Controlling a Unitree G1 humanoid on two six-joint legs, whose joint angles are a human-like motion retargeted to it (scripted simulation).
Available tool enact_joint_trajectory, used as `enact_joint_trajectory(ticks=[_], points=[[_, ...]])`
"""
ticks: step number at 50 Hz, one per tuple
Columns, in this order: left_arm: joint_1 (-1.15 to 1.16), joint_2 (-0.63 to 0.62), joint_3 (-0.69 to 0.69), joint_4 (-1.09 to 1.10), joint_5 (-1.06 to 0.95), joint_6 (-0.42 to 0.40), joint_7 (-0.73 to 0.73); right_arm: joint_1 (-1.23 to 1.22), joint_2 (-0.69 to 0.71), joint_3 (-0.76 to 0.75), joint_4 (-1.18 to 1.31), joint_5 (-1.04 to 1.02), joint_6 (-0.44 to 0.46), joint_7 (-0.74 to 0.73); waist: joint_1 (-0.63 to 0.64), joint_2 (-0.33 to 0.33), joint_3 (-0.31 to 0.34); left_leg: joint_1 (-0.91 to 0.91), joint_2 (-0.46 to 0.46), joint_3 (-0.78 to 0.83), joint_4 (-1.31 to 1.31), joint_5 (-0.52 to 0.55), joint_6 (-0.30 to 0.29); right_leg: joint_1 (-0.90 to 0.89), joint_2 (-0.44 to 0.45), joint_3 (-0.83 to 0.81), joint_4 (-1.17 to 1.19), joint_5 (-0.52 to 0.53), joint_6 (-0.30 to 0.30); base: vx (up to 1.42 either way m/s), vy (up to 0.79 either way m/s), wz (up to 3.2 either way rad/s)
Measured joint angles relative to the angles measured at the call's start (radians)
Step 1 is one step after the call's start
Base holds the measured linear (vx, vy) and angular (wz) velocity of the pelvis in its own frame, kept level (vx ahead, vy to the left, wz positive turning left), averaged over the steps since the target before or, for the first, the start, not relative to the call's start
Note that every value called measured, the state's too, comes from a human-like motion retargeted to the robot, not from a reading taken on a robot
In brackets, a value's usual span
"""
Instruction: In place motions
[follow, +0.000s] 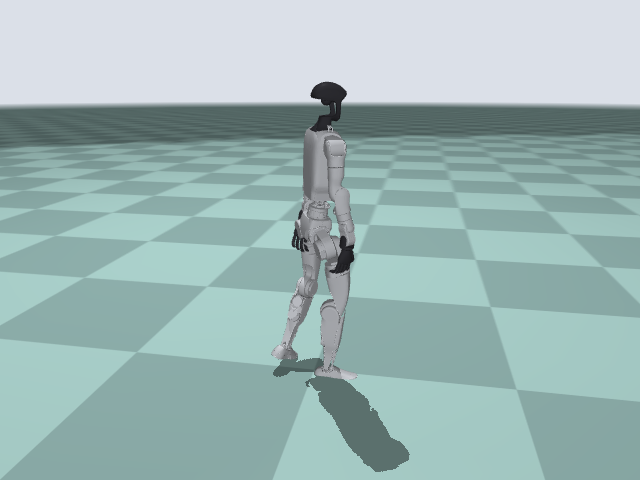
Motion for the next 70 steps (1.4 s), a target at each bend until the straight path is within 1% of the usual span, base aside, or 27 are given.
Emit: enact_joint_trajectory(ticks=[2, 5, 7, 8, 9, 10, 12, 13, 15, 18, 20, 25, 30, 34, 40, 44, 48, 50, 52, 53, 56, 58, 60, 63, 65, 67, 70], points=[[0.003, 0.000, 0.015, 0.009, -0.002, 0.002, 0.006, -0.017, 0.007, 0.052, -0.049, -0.057, -0.028, 0.000, 0.021, 0.014, 0.013, -0.050, -0.047, -0.126, -0.128, 0.021, -0.042, 0.003, 0.042, 0.059, -0.020, 0.023, 0.003, 0.19, 0.00, -2.53], [0.007, -0.003, 0.021, 0.012, -0.005, 0.004, 0.016, -0.031, 0.012, 0.104, -0.076, -0.102, -0.058, -0.020, 0.063, 0.059, 0.035, -0.110, -0.117, -0.440, -0.330, 0.112, -0.152, 0.023, 0.129, 0.138, -0.054, 0.058, 0.002, 0.18, 0.05, -2.46], [0.005, -0.005, 0.021, 0.012, -0.007, 0.005, 0.018, -0.031, 0.011, 0.119, -0.060, -0.109, -0.058, -0.027, 0.081, 0.086, 0.050, -0.114, -0.120, -0.560, -0.443, 0.172, -0.196, 0.045, 0.180, 0.193, -0.074, 0.077, 0.002, 0.29, 0.09, -2.11], [0.005, -0.007, 0.022, 0.010, -0.006, 0.006, 0.017, -0.029, 0.010, 0.124, -0.044, -0.107, -0.055, -0.024, 0.090, 0.097, 0.058, -0.105, -0.109, -0.574, -0.495, 0.251, -0.220, 0.060, 0.205, 0.224, -0.087, 0.089, 0.003, 0.30, 0.11, -1.76], [0.005, -0.010, 0.024, 0.008, -0.004, 0.006, 0.014, -0.025, 0.009, 0.125, -0.022, -0.102, -0.049, -0.020, 0.081, 0.097, 0.059, -0.094, -0.111, -0.570, -0.517, 0.256, -0.221, 0.073, 0.208, 0.236, -0.102, 0.103, 0.009, 0.27, 0.08, -1.27], [0.006, -0.014, 0.027, 0.005, -0.001, 0.006, 0.011, -0.020, 0.007, 0.124, 0.004, -0.096, -0.041, -0.016, 0.062, 0.093, 0.056, -0.082, -0.119, -0.556, -0.524, 0.224, -0.211, 0.086, 0.201, 0.240, -0.120, 0.119, 0.017, 0.22, 0.10, -0.66], [-0.002, -0.016, 0.046, -0.003, 0.009, 0.010, -0.007, -0.019, 0.005, 0.106, 0.076, -0.086, -0.014, -0.015, 0.007, 0.103, 0.030, -0.052, -0.042, -0.370, -0.499, 0.151, -0.241, 0.087, 0.206, 0.231, -0.135, 0.123, 0.033, 0.21, 0.17, -0.53], [-0.005, -0.016, 0.059, -0.007, 0.015, 0.012, -0.013, -0.015, 0.005, 0.094, 0.114, -0.075, 0.000, -0.025, -0.010, 0.106, 0.015, -0.047, -0.042, -0.350, -0.502, 0.143, -0.239, 0.079, 0.210, 0.249, -0.132, 0.121, 0.034, 0.21, 0.13, -0.72], [-0.011, -0.017, 0.068, -0.021, 0.019, 0.012, -0.016, -0.006, 0.000, 0.058, 0.192, -0.026, 0.023, -0.053, -0.040, 0.111, 0.005, -0.044, -0.063, -0.412, -0.512, 0.144, -0.233, 0.064, 0.207, 0.272, -0.112, 0.118, 0.040, 0.17, 0.07, -0.77], [-0.031, -0.017, 0.054, -0.039, 0.010, 0.006, -0.017, 0.003, -0.034, -0.002, 0.308, 0.082, 0.041, -0.060, -0.016, 0.099, 0.017, 0.010, -0.070, -0.357, -0.547, 0.130, -0.228, 0.066, 0.219, 0.345, -0.094, 0.117, 0.036, 0.15, 0.15, -1.15], [-0.041, -0.016, 0.048, -0.046, 0.014, 0.007, -0.026, 0.030, -0.059, -0.040, 0.354, 0.126, 0.055, -0.052, -0.023, 0.102, 0.008, 0.037, -0.082, -0.349, -0.573, 0.120, -0.222, 0.065, 0.223, 0.367, -0.086, 0.116, 0.041, 0.16, 0.09, -0.73], [-0.050, -0.022, 0.045, -0.067, 0.031, 0.002, -0.034, 0.117, -0.101, -0.137, 0.371, 0.177, 0.079, -0.107, -0.056, 0.116, -0.029, 0.055, -0.092, -0.319, -0.604, 0.097, -0.225, 0.051, 0.225, 0.388, -0.087, 0.119, 0.054, 0.14, 0.10, -0.25], [-0.055, -0.022, 0.038, -0.063, 0.047, 0.004, -0.049, 0.164, -0.116, -0.170, 0.371, 0.217, 0.102, -0.130, -0.058, 0.122, -0.036, 0.059, -0.099, -0.326, -0.598, 0.074, -0.225, 0.047, 0.227, 0.414, -0.080, 0.120, 0.067, 0.07, 0.08, -0.26], [-0.046, -0.023, 0.037, -0.060, 0.056, 0.001, -0.044, 0.163, -0.102, -0.171, 0.371, 0.231, 0.100, -0.127, -0.047, 0.127, -0.036, 0.050, -0.092, -0.335, -0.582, 0.064, -0.237, 0.044, 0.232, 0.419, -0.056, 0.107, 0.067, 0.02, 0.04, -0.10], [-0.044, -0.017, 0.041, -0.033, 0.080, 0.004, -0.046, 0.133, -0.064, -0.149, 0.339, 0.194, 0.043, -0.080, -0.060, 0.146, -0.028, -0.002, -0.068, -0.402, -0.541, 0.067, -0.257, 0.049, 0.238, 0.353, 0.004, 0.081, 0.074, -0.02, 0.01, 0.73], [-0.033, -0.007, 0.049, -0.028, 0.095, 0.006, -0.043, 0.123, -0.041, -0.106, 0.269, 0.137, 0.033, -0.059, -0.083, 0.156, -0.025, -0.041, -0.060, -0.483, -0.535, 0.091, -0.275, 0.029, 0.284, 0.488, 0.041, 0.101, 0.065, -0.05, -0.02, 1.49], [-0.014, 0.005, 0.034, -0.032, 0.098, 0.007, -0.046, 0.109, -0.036, -0.070, 0.208, 0.085, 0.020, -0.055, -0.101, 0.163, -0.007, -0.072, -0.064, -0.569, -0.531, 0.119, -0.295, 0.040, 0.319, 0.661, 0.044, 0.107, 0.093, -0.07, -0.02, 1.91], [-0.018, 0.015, 0.023, -0.035, 0.108, 0.008, -0.045, 0.097, -0.041, -0.058, 0.180, 0.072, 0.014, -0.048, -0.093, 0.159, 0.010, -0.087, -0.077, -0.603, -0.522, 0.131, -0.300, 0.060, 0.301, 0.626, 0.028, 0.096, 0.098, -0.15, 0.03, 1.91], [-0.024, 0.025, 0.013, -0.046, 0.121, 0.009, -0.045, 0.085, -0.048, -0.053, 0.171, 0.073, 0.008, -0.045, -0.065, 0.146, 0.031, -0.094, -0.098, -0.633, -0.519, 0.152, -0.302, 0.087, 0.290, 0.547, -0.005, 0.081, 0.039, -0.25, 0.06, 1.78], [-0.026, 0.028, 0.009, -0.055, 0.127, 0.009, -0.045, 0.078, -0.054, -0.052, 0.173, 0.078, 0.007, -0.042, -0.042, 0.134, 0.042, -0.097, -0.114, -0.641, -0.518, 0.167, -0.303, 0.103, 0.279, 0.516, -0.022, 0.083, 0.027, -0.28, 0.07, 1.60], [-0.034, 0.024, -0.006, -0.084, 0.121, -0.001, -0.032, 0.055, -0.075, -0.069, 0.189, 0.087, 0.013, -0.034, 0.055, 0.121, 0.085, -0.108, -0.137, -0.645, -0.531, 0.194, -0.307, 0.142, 0.254, 0.425, -0.051, 0.087, 0.028, -0.33, 0.07, 1.56], [-0.044, 0.012, -0.009, -0.092, 0.098, -0.018, -0.017, 0.041, -0.096, -0.082, 0.197, 0.085, 0.019, -0.030, 0.105, 0.116, 0.108, -0.121, -0.134, -0.585, -0.550, 0.161, -0.290, 0.155, 0.225, 0.348, -0.064, 0.083, 0.032, -0.47, 0.07, 2.08], [-0.049, 0.002, 0.002, -0.087, 0.074, -0.036, -0.012, 0.035, -0.115, -0.090, 0.200, 0.071, 0.023, -0.033, 0.123, 0.110, 0.118, -0.126, -0.097, -0.412, -0.577, 0.093, -0.287, 0.165, 0.201, 0.249, -0.073, 0.071, 0.032, -0.44, 0.06, 2.64], [-0.043, -0.006, 0.017, -0.066, 0.051, -0.053, -0.028, 0.046, -0.132, -0.094, 0.208, 0.053, 0.030, -0.052, 0.105, 0.120, 0.108, -0.116, -0.021, -0.135, -0.607, 0.008, -0.368, 0.189, 0.178, 0.062, -0.089, 0.048, 0.038, -0.32, 0.09, 3.20], [-0.033, -0.008, 0.027, -0.052, 0.037, -0.059, -0.027, 0.059, -0.140, -0.093, 0.218, 0.053, 0.033, -0.056, 0.091, 0.121, 0.096, -0.098, 0.024, 0.061, -0.616, -0.009, -0.402, 0.205, 0.157, -0.066, -0.093, 0.031, 0.050, -0.24, 0.09, 3.35], [-0.027, -0.005, 0.041, -0.043, 0.021, -0.064, -0.015, 0.072, -0.143, -0.092, 0.227, 0.055, 0.035, -0.051, 0.084, 0.120, 0.086, -0.077, 0.054, 0.200, -0.607, 0.002, -0.412, 0.223, 0.145, -0.187, -0.097, 0.014, 0.059, -0.29, 0.16, 3.26], [-0.022, 0.002, 0.069, -0.039, -0.002, -0.068, 0.000, 0.093, -0.135, -0.091, 0.235, 0.053, 0.037, -0.046, 0.084, 0.112, 0.074, -0.034, 0.086, 0.304, -0.588, 0.023, -0.404, 0.247, 0.134, -0.327, -0.094, -0.012, 0.073, -0.25, 0.14, 3.06]])
